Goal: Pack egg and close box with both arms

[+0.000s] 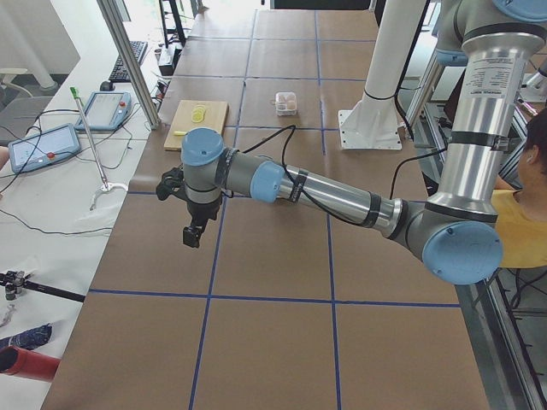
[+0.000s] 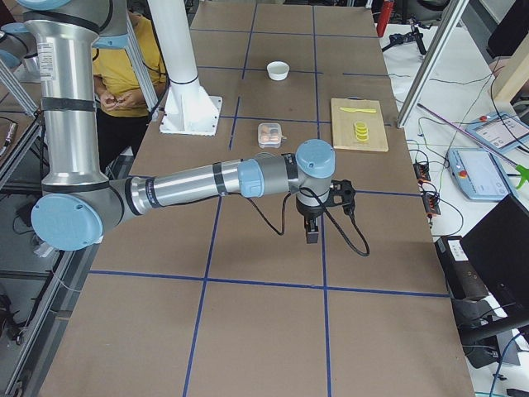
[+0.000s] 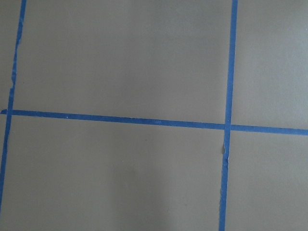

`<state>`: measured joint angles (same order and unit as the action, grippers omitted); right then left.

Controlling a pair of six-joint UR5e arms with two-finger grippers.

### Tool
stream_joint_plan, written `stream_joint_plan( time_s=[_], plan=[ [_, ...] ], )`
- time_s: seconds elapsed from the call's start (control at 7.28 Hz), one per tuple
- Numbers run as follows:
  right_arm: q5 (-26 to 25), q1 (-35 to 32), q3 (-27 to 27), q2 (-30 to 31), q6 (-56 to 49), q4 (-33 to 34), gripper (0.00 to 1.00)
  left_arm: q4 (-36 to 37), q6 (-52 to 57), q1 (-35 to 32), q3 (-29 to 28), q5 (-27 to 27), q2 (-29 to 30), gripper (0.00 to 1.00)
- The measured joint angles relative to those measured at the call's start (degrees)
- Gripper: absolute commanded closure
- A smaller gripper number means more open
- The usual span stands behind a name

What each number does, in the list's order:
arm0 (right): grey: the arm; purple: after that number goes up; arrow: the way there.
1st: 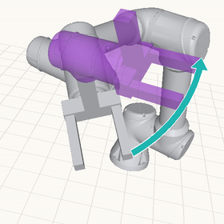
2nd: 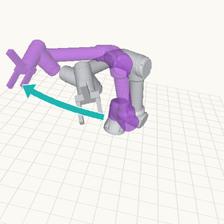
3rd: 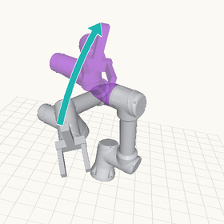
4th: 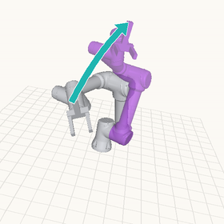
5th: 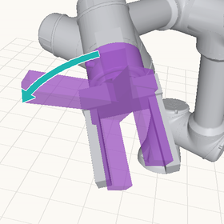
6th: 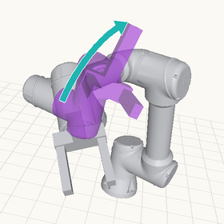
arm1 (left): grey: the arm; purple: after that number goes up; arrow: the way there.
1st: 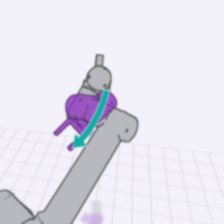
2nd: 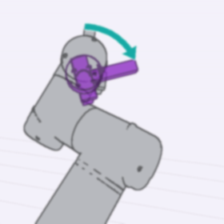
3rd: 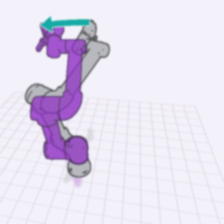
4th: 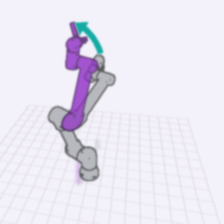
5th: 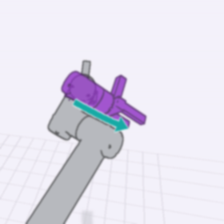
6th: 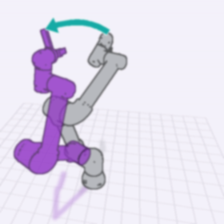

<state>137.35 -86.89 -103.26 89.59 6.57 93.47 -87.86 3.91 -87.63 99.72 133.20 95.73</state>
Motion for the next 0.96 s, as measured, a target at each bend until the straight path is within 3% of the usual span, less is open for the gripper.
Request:
stream_joint_plan(
  time_s=[0.27, 0.96],
  plan=[
    [0.2, -0.5, 0.2, 1.8, -0.9, 0.1, 0.0, -2.6, -0.9, -0.1, -0.7, 0.7, -4.6, 0.0],
    [0.3, -2.0, -1.2, 3.6, -4.9, 1.2, 0.0, -3.9, -1.1, -0.3, -2.4, 1.1, -5.7, 0.0]
  ],
)
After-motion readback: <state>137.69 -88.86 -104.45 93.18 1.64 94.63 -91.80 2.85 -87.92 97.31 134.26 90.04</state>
